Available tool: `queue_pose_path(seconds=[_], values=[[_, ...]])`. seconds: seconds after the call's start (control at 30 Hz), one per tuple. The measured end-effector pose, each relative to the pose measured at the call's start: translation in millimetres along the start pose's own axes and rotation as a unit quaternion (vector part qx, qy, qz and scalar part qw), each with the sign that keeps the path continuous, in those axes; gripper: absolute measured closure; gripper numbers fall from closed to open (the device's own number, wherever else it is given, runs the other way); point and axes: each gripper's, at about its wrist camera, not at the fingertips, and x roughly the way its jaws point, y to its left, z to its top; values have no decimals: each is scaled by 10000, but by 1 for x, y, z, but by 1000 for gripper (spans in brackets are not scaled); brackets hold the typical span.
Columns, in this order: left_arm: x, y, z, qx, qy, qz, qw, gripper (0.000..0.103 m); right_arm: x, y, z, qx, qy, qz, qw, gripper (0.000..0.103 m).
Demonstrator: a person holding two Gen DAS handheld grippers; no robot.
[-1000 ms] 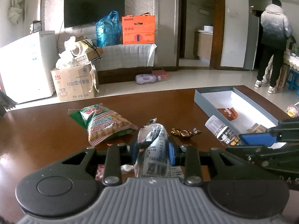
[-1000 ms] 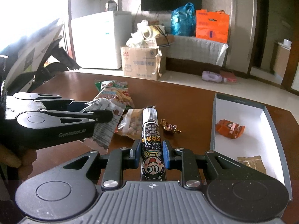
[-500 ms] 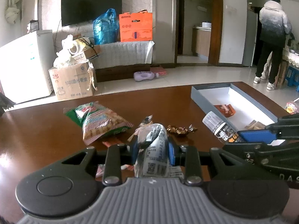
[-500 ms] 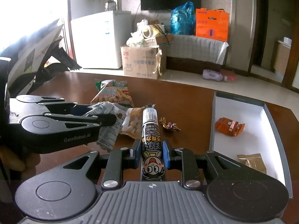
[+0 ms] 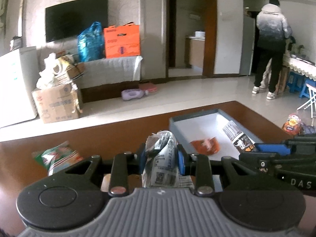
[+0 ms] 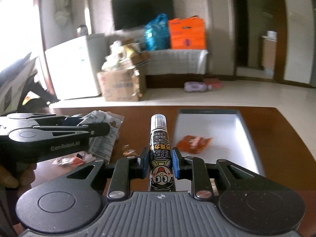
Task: Organize snacks
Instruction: 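Carry clear packet and black tube in both grippers over the white box, then open left gripper releasing clear packet while right gripper releases black tube into box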
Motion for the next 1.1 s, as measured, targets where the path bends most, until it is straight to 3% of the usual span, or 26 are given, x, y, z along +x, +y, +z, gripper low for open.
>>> queue_pose_path(seconds=[0.3,0.57,0.97,1.1], values=[[50,-69,27,178,-45,-403,9990,74,22,-50,-7,237,125,-552,9981,77],[108,-110,24,254,151,-562,9980,74,47,-57,-18,239,382,-823,9956,77],[153,-117,8,16,322,-450,9985,73,65,-66,-29,410,589,-914,9932,77],[148,-111,6,31,312,-309,9990,59,69,-67,-30,521,596,-860,9932,77]])
